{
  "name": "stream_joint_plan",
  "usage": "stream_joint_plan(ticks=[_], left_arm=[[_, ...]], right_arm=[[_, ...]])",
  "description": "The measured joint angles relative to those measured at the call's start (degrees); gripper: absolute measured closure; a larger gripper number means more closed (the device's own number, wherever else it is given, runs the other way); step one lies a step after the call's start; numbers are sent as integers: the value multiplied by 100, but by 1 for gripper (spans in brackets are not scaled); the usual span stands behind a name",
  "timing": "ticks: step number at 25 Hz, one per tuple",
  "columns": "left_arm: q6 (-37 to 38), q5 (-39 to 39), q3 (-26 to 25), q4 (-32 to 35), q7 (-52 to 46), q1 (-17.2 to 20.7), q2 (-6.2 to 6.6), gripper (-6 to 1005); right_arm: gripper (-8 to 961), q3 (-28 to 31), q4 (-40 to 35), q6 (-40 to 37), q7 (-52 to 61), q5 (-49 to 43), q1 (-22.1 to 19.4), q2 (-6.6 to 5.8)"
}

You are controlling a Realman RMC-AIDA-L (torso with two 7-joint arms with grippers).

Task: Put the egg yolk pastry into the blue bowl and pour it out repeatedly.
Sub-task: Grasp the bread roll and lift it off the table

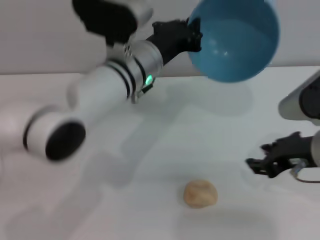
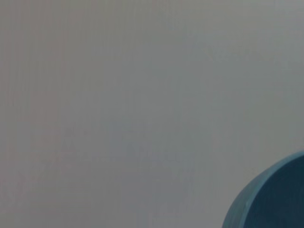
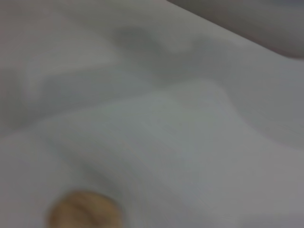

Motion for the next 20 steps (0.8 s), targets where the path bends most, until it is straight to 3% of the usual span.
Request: stream_joint_plan(ticks=[5, 10, 11, 12, 13, 20], left_arm=[[-2589, 681, -1101, 578, 6, -200, 5, 989], [-3935, 1053, -1510, 1306, 252, -99, 15, 989], [-4506, 1128, -1663, 1583, 392, -85, 16, 989], [-4506, 1128, -1663, 1583, 392, -85, 16, 989], [-5103, 1223, -1801, 1782, 446, -119, 17, 989], [-6503, 1605, -2036, 1956, 438, -385, 3, 990]], right_arm=[[406, 11, 9, -29, -497, 648, 59, -1], [401, -96, 101, -8, -681, 972, 186, -6], [400, -182, 139, -4, -684, 983, 251, -8], [399, -182, 139, -4, -684, 983, 251, -8], [398, -255, 174, -2, -684, 983, 298, -10], [389, -675, 587, -26, -636, 890, 632, -12]])
